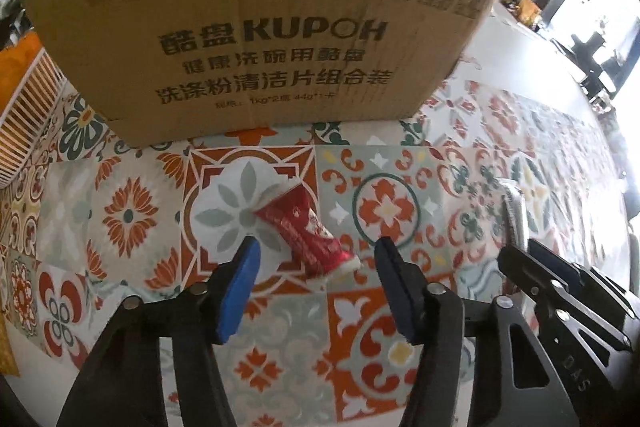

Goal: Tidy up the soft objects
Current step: 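Grasp the red snack packet with left tool while right tool grasps the white snack bar, then lift the red packet and snack bar and carry them over the box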

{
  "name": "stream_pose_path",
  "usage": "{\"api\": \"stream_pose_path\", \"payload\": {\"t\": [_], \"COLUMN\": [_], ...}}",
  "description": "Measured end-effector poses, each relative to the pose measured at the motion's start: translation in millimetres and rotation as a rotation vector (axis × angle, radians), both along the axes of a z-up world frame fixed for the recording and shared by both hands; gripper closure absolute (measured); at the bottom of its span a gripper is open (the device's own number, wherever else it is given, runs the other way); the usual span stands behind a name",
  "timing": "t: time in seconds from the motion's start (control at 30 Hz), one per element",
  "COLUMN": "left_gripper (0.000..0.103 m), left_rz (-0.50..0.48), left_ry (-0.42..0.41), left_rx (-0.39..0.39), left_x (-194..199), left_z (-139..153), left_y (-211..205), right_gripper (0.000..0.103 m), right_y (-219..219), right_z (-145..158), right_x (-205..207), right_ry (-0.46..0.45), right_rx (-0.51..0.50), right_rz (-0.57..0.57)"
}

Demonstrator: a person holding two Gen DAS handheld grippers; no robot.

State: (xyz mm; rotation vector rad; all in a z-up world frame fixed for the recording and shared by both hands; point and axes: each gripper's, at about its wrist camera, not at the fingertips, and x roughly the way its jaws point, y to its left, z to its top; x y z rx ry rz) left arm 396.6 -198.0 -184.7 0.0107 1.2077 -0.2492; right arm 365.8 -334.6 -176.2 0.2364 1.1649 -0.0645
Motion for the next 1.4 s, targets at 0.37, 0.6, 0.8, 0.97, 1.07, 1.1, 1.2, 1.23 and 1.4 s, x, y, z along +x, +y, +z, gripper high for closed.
{"api": "stream_pose_path", "payload": {"t": [0.37, 0.6, 0.8, 0.97, 1.07, 1.1, 1.2, 1.23, 1.4], "left_gripper": [0.078, 0.08, 0.08, 0.08, 0.08, 0.08, 0.08, 0.08, 0.08], "left_rz": [0.061, -0.008, -0.059, -0.057, -0.052, -0.048, -0.037, -0.034, -0.025], "left_ry": [0.061, 0.066, 0.026, -0.014, -0.039, -0.049, -0.081, -0.093, -0.151], "left_rx": [0.037, -0.049, -0.065, -0.077, -0.077, -0.076, -0.086, -0.088, -0.109], "left_x": [30.1, 21.1, 5.5, -15.9, -18.5, -20.0, -22.5, -24.1, -29.3], "left_z": [-29.4, -33.7, -24.8, 0.5, 22.0, 28.7, 43.4, 49.6, 78.4], "left_y": [-13.3, 11.1, 37.1, 65.4, 72.4, 74.3, 83.7, 87.9, 94.4], "right_gripper": [0.079, 0.079, 0.079, 0.079, 0.079, 0.079, 0.079, 0.079, 0.079], "right_y": [-2.9, 12.8, 27.2, 38.1, 43.7, 45.8, 50.8, 52.4, 61.9], "right_z": [-8.8, -5.9, 2.5, 17.4, 29.4, 34.7, 47.8, 52.2, 76.8], "right_x": [10.6, 5.7, 0.2, -5.0, -7.1, -7.5, -8.1, -8.2, -7.2], "right_ry": [-0.006, -0.014, -0.025, -0.054, -0.078, -0.089, -0.116, -0.125, -0.179], "right_rx": [0.018, 0.027, 0.05, 0.065, 0.066, 0.065, 0.065, 0.064, 0.062], "right_rz": [-0.002, 0.03, 0.055, 0.069, 0.079, 0.083, 0.091, 0.093, 0.112]}}
